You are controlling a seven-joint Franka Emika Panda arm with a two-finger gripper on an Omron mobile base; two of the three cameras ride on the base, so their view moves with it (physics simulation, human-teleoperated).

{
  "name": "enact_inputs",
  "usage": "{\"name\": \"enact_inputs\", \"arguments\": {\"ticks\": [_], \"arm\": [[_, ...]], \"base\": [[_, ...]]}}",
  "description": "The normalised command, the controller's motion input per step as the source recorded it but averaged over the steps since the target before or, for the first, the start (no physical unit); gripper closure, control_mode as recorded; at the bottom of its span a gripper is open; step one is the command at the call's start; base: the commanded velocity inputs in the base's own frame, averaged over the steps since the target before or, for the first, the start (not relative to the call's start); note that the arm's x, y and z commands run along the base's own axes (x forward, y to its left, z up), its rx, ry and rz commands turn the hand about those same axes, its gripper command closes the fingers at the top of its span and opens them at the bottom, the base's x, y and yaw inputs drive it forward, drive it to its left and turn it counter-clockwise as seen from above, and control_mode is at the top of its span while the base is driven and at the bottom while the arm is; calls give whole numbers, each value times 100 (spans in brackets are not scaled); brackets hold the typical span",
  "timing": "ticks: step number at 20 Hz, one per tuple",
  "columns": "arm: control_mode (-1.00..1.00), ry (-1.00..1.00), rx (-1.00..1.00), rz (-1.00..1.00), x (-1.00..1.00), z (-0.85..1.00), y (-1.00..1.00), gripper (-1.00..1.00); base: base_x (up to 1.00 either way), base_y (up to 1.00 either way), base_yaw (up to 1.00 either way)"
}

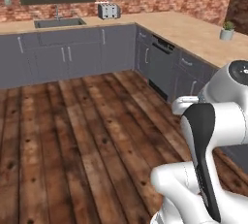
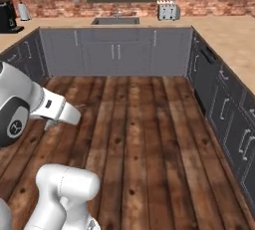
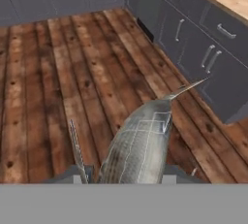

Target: Retrieve the fish from the fridge and place it on the saucepan with marinade on the stove.

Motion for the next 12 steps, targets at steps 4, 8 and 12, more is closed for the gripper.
{"name": "enact_inputs", "arguments": {"ticks": [4,8,12], "arm": [[100,0,0,0,0,0,0,100],[100,0,0,0,0,0,0,100],[100,0,0,0,0,0,0,100]], "base": [[79,-12,29],[79,6,36],[51,39,48]]}}
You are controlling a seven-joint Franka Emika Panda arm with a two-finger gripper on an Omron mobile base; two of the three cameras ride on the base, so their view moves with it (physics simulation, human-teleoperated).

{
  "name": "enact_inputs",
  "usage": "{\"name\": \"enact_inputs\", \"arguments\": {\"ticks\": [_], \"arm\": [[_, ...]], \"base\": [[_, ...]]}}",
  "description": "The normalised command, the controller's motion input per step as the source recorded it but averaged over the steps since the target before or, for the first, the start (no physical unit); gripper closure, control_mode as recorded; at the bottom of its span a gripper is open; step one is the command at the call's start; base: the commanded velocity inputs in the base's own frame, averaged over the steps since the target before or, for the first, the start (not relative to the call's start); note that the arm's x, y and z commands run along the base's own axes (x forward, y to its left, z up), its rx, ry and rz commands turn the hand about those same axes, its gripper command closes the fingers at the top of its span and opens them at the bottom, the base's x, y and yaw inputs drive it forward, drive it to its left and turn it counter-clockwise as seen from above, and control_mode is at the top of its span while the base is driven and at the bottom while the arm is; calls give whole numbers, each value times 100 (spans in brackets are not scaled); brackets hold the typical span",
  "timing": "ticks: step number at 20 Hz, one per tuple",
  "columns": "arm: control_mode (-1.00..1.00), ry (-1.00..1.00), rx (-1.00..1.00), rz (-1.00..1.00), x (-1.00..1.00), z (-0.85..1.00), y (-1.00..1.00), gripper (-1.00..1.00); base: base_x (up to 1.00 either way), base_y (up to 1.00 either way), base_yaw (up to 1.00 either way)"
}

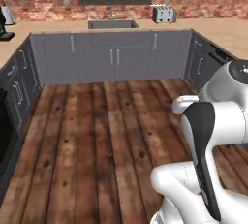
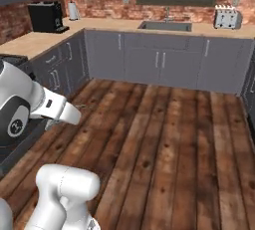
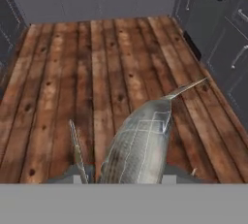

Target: Retrieve the fish from the fridge and place it on the saucepan with marinade on the stove.

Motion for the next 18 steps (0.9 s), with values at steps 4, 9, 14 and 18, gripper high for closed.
{"name": "enact_inputs", "arguments": {"ticks": [4,9,14,18], "arm": [[100,0,0,0,0,0,0,100],[100,0,0,0,0,0,0,100],[100,0,0,0,0,0,0,100],[100,0,0,0,0,0,0,100]], "base": [[72,42,65],[83,47,71],[78,45,68],[76,38,63]]}}
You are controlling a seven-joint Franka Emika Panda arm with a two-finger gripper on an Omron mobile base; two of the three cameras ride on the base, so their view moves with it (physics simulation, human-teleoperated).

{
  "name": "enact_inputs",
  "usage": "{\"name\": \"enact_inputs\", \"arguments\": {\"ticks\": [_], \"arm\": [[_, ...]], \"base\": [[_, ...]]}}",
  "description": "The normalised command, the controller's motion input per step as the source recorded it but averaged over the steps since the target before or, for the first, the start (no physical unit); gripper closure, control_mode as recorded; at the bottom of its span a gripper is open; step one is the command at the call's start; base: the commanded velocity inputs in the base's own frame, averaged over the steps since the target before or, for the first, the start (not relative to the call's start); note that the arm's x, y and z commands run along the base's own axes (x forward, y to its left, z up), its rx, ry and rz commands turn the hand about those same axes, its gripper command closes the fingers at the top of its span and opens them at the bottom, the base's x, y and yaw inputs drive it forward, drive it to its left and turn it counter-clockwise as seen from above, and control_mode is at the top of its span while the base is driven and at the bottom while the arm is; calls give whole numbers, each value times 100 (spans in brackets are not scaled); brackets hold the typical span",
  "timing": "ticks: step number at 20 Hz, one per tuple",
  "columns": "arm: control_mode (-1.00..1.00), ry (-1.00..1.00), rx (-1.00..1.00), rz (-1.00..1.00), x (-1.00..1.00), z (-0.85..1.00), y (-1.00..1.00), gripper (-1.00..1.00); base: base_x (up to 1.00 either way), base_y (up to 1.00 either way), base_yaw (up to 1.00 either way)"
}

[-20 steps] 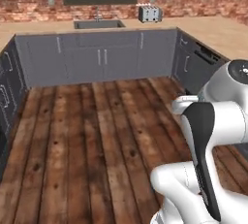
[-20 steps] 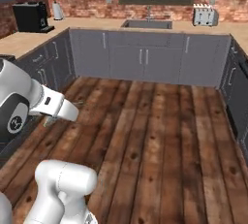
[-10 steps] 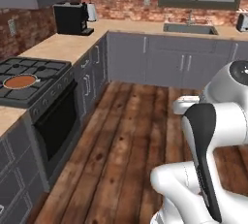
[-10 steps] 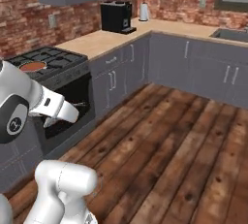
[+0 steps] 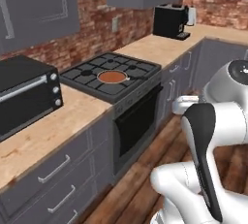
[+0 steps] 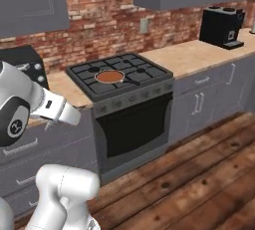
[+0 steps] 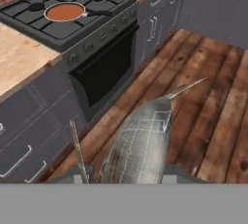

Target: Retrieve the fish from the fridge and place it on the saucepan with marinade on the stove.

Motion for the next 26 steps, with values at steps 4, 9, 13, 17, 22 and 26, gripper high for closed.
{"name": "enact_inputs", "arguments": {"ticks": [4,9,13,17,22,26], "arm": [[100,0,0,0,0,0,0,100],[100,0,0,0,0,0,0,100],[100,0,0,0,0,0,0,100],[100,0,0,0,0,0,0,100],[100,0,0,0,0,0,0,100],[100,0,0,0,0,0,0,100]], "base": [[50,10,52],[51,8,47],[17,-31,17],[43,-62,14],[59,-66,21],[56,-51,38]]}}
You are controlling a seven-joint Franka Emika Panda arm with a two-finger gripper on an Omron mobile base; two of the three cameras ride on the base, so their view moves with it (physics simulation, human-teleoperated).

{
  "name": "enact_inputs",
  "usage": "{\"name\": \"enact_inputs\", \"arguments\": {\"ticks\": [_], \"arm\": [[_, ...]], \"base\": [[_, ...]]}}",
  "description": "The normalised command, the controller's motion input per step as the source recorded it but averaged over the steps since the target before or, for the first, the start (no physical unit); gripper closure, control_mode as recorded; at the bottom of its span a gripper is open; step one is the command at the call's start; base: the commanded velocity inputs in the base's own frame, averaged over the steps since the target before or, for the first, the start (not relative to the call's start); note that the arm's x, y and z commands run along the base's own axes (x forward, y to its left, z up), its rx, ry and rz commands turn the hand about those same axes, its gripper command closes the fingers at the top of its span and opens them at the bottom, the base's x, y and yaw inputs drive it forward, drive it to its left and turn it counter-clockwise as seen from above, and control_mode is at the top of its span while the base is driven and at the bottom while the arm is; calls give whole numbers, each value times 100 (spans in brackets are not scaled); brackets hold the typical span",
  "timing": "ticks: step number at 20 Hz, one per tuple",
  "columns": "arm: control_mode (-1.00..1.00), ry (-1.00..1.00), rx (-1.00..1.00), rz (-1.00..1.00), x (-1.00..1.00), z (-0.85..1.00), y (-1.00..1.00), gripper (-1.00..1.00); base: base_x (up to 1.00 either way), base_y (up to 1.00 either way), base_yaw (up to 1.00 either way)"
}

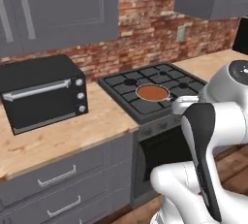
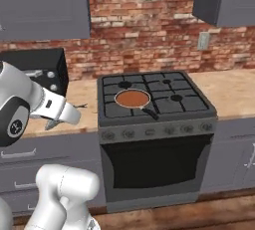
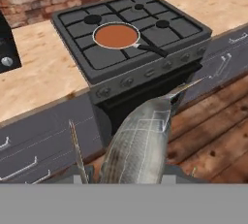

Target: Retrieve the fish from the fridge and place it on the saucepan with marinade on the stove.

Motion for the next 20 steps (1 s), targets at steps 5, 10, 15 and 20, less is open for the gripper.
{"name": "enact_inputs", "arguments": {"ticks": [5,10,15,20], "arm": [[100,0,0,0,0,0,0,100],[100,0,0,0,0,0,0,100],[100,0,0,0,0,0,0,100],[100,0,0,0,0,0,0,100]], "base": [[55,-49,50],[42,-59,45],[44,-61,38],[35,-42,29]]}}
